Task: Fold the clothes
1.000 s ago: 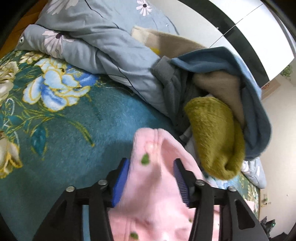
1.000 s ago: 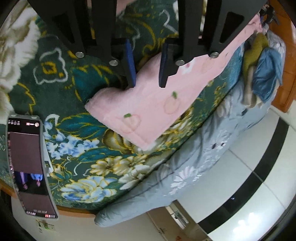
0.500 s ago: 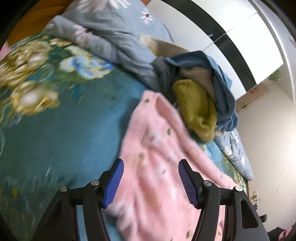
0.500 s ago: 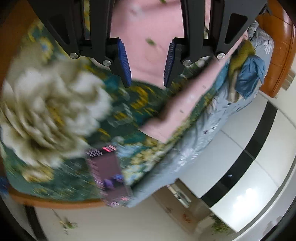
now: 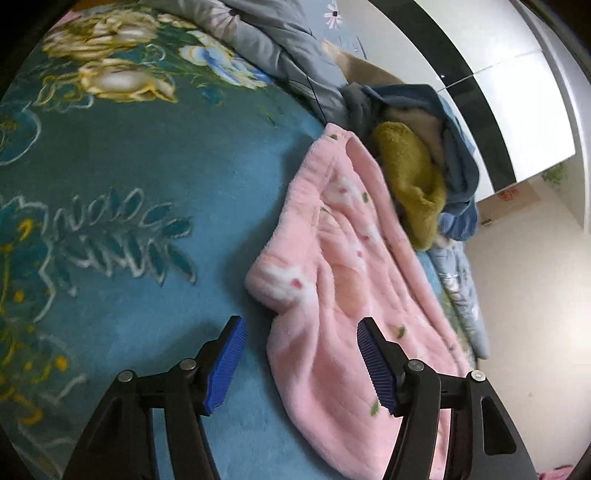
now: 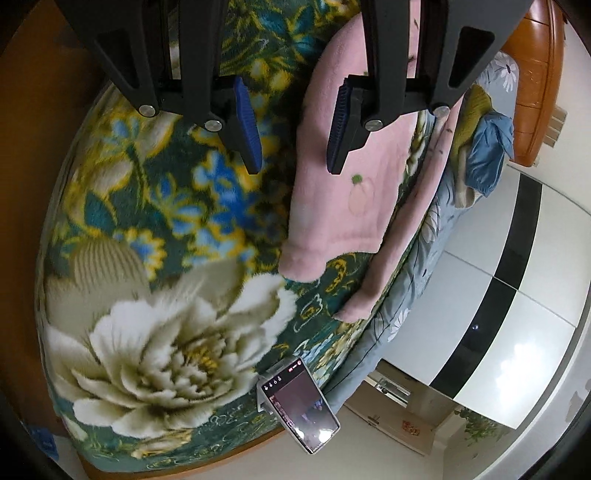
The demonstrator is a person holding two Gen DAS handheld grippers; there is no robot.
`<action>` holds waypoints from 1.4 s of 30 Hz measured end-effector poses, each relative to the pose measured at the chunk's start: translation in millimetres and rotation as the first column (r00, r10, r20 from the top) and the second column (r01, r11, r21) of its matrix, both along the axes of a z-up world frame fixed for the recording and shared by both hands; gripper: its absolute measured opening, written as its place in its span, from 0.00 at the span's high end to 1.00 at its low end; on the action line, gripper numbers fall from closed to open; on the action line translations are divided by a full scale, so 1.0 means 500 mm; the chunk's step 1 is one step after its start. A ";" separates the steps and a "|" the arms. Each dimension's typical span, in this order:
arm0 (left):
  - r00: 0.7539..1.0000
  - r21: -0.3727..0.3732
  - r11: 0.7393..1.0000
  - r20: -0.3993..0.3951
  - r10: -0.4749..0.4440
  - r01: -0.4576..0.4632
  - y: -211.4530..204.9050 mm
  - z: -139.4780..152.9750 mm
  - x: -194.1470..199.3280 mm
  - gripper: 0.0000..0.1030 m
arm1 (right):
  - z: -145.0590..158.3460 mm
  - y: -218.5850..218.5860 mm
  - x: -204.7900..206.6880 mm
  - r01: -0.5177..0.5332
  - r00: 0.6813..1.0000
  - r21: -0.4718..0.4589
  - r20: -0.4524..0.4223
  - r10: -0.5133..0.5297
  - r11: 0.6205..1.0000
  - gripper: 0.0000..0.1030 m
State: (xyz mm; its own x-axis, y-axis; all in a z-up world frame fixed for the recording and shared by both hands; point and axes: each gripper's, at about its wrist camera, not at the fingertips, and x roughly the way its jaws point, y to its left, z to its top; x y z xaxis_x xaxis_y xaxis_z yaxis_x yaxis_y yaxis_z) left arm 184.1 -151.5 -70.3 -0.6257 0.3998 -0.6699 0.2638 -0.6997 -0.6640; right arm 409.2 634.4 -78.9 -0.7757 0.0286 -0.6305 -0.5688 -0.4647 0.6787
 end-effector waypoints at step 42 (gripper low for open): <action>0.955 0.042 0.997 -0.287 0.069 -0.059 -0.071 0.129 0.014 0.82 | 0.081 0.075 -0.016 -0.066 0.980 0.037 -0.186 0.072 0.997 0.96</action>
